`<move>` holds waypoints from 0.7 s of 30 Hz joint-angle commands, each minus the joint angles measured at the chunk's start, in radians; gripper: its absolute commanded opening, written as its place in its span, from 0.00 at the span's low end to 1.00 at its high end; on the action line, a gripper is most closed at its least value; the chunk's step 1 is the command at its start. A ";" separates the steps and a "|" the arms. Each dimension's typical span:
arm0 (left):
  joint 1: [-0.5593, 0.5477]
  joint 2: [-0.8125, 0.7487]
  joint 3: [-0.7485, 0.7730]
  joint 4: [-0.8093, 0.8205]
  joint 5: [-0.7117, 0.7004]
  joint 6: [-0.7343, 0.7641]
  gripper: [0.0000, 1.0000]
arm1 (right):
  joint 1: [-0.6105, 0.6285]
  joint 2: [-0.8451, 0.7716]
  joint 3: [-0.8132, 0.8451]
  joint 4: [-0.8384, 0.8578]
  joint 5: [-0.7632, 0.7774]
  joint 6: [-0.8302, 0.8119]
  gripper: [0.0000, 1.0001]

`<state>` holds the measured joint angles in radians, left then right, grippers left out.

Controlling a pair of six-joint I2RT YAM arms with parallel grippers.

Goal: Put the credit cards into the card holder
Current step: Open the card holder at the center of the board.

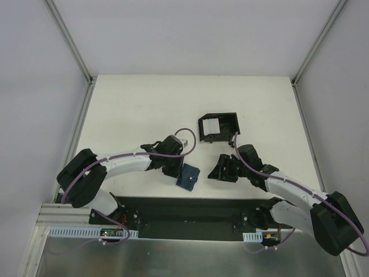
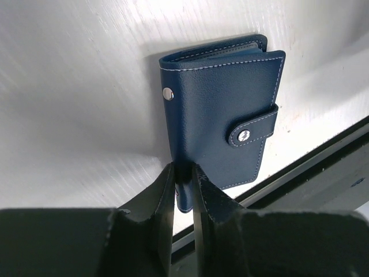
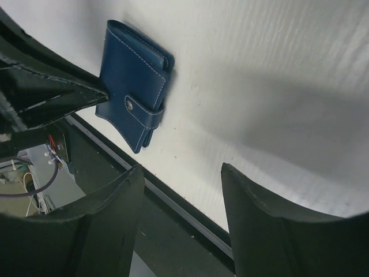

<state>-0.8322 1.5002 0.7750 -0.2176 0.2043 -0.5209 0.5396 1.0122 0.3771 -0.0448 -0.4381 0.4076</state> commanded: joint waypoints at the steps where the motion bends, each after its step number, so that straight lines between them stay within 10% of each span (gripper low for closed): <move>1: -0.039 -0.055 -0.037 0.001 -0.022 -0.036 0.14 | 0.101 0.083 -0.040 0.279 0.123 0.201 0.57; 21: -0.120 -0.153 -0.240 0.254 -0.101 -0.185 0.16 | 0.335 0.390 -0.020 0.517 0.289 0.389 0.42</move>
<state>-0.9371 1.3636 0.5713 -0.0254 0.1436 -0.6701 0.8619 1.3731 0.3569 0.4454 -0.2047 0.7837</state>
